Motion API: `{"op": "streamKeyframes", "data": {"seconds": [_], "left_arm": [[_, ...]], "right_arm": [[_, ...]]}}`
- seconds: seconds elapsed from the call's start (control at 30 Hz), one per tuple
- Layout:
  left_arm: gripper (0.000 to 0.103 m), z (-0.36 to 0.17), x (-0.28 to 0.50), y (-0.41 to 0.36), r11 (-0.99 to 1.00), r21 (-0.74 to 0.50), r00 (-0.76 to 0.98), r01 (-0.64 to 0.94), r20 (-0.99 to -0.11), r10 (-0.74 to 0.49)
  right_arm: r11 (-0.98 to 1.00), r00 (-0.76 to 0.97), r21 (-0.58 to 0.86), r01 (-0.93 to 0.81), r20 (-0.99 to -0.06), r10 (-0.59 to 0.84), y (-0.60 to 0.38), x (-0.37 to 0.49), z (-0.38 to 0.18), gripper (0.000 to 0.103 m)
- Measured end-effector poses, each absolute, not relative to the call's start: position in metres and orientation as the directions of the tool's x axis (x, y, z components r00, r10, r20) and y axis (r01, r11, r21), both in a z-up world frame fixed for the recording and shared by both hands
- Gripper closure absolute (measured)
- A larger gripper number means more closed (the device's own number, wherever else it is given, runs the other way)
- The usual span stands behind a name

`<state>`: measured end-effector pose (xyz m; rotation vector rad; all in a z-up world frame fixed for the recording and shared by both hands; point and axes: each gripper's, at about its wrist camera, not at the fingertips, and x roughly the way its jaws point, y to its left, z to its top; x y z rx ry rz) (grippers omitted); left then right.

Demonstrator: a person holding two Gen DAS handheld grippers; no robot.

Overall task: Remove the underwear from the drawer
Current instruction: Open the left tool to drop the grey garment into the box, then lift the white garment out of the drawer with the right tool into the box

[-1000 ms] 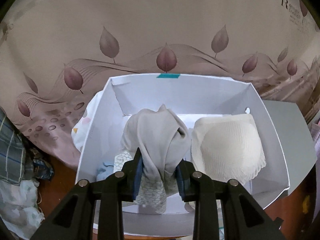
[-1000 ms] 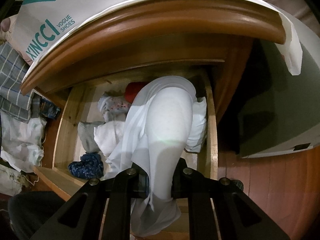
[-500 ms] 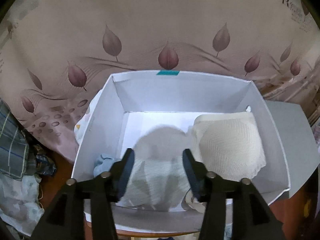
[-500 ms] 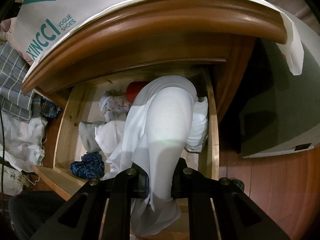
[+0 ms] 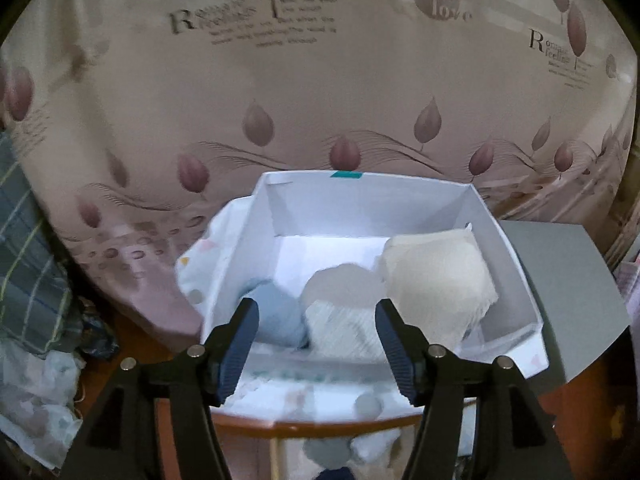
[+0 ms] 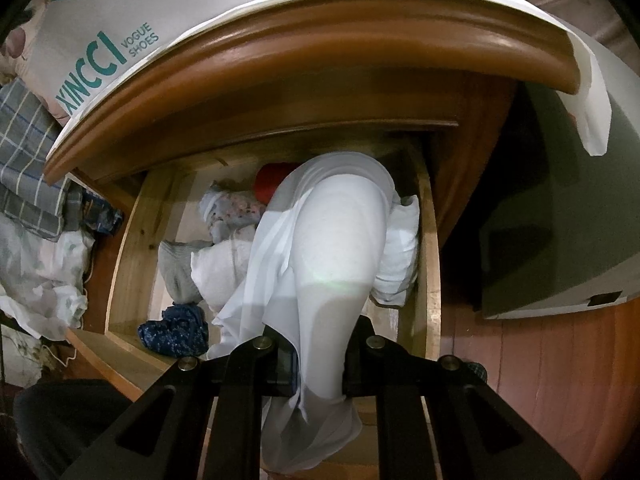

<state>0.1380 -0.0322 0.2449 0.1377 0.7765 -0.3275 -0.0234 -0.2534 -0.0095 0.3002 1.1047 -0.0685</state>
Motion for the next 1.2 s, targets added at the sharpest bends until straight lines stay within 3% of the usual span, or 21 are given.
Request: {"op": "streamKeyframes", "data": {"seconds": [0.33, 0.5, 0.6, 0.87, 1.2], "left_arm": [[0.04, 0.164, 0.097, 0.052, 0.992, -0.044, 0.654, 0.117, -0.748, -0.11], [0.04, 0.113, 0.093, 0.076, 1.0, 0.02, 0.637, 0.003, -0.771, 0.014], [0.04, 0.087, 0.093, 0.091, 0.997, -0.003, 0.618, -0.077, -0.785, 0.046], [0.04, 0.041, 0.093, 0.103, 0.993, -0.013, 0.557, -0.12, -0.828, 0.056], [0.04, 0.04, 0.102, 0.121, 0.98, -0.088, 0.553, -0.181, -0.832, 0.027]], "right_arm": [[0.956, 0.465, 0.224, 0.189, -0.878, 0.114, -0.25, -0.022, -0.009, 0.09], [0.951, 0.492, 0.251, 0.179, -0.86, 0.134, -0.251, -0.023, -0.005, 0.09], [0.951, 0.491, 0.257, 0.171, -0.859, 0.144, -0.251, -0.025, -0.002, 0.09], [0.961, 0.462, 0.228, 0.156, -0.877, 0.133, -0.239, -0.029, 0.02, 0.09], [0.966, 0.457, 0.25, 0.07, -0.868, 0.192, -0.21, -0.057, 0.079, 0.09]]}}
